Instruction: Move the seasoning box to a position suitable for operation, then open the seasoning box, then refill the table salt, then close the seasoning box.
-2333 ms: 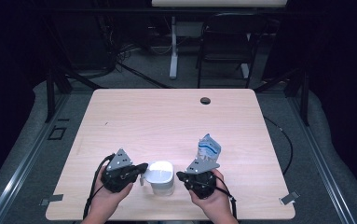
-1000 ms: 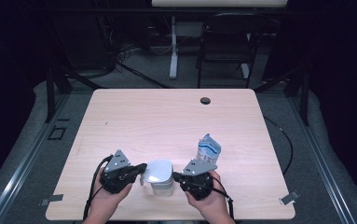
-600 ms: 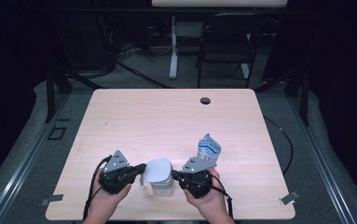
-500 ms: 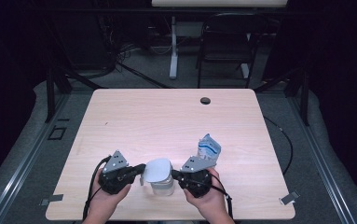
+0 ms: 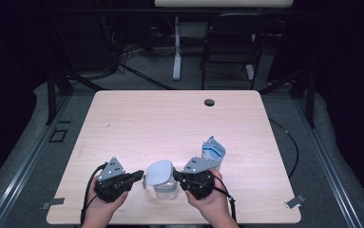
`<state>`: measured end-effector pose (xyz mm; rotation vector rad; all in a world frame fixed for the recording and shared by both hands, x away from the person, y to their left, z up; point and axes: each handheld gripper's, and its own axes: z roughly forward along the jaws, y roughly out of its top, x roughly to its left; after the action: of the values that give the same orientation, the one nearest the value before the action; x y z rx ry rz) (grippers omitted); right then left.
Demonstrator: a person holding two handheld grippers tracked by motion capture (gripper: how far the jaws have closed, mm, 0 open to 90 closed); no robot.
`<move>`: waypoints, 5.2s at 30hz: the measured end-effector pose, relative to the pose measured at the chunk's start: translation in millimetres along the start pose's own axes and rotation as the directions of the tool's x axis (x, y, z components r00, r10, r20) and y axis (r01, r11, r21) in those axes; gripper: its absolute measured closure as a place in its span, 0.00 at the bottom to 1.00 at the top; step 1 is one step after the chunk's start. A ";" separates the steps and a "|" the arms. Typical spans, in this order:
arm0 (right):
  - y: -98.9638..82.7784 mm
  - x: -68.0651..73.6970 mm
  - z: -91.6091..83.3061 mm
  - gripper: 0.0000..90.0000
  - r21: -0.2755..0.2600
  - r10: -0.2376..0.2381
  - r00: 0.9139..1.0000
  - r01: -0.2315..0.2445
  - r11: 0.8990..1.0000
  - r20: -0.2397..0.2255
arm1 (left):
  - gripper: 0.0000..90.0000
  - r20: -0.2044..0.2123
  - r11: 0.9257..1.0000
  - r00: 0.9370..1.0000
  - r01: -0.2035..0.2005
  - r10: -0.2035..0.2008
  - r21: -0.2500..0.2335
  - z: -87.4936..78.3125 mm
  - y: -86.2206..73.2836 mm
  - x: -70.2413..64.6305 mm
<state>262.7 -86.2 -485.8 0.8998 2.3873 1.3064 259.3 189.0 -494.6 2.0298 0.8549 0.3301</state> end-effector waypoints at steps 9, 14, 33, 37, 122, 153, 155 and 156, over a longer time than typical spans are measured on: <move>3.8 1.6 -1.0 1.00 0.005 0.001 1.000 -0.001 1.000 0.002 | 1.00 -0.003 1.000 1.000 0.010 -0.010 0.000 -3.9 -5.5 3.5; 4.6 1.5 -2.1 1.00 0.007 0.005 1.000 -0.005 1.000 0.000 | 1.00 -0.001 1.000 1.000 0.011 -0.011 -0.003 -4.6 -8.3 3.4; 15.2 5.7 -4.5 1.00 -0.017 0.004 1.000 -0.005 1.000 -0.009 | 1.00 -0.017 0.999 0.999 0.042 -0.042 -0.001 -11.9 -15.1 2.4; 16.2 6.2 -2.7 1.00 -0.013 0.001 1.000 -0.001 1.000 -0.009 | 1.00 -0.016 0.999 0.999 0.036 -0.036 -0.002 -11.1 -15.4 2.1; -20.6 -13.9 -56.8 0.59 -0.035 0.029 0.990 -0.024 0.999 0.135 | 0.72 -0.099 0.994 0.989 0.107 -0.108 -0.012 -29.2 -47.7 16.5; -63.8 -67.0 -71.7 0.44 -0.066 0.140 0.932 -0.125 0.990 0.335 | 0.68 -0.087 0.990 0.986 0.139 -0.140 -0.019 -27.3 -69.5 33.8; -63.7 -68.2 -67.7 0.44 -0.071 0.144 0.931 -0.128 0.989 0.337 | 0.68 -0.087 0.990 0.986 0.142 -0.143 -0.019 -28.3 -69.4 35.3; -63.3 -70.3 -63.5 0.44 -0.062 0.139 0.933 -0.125 0.990 0.333 | 0.68 -0.089 0.989 0.985 0.143 -0.145 -0.021 -29.2 -69.3 36.6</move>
<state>259.9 -198.1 -506.9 1.1842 2.0613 1.1323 239.8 258.1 -537.4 1.9392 1.0462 0.3478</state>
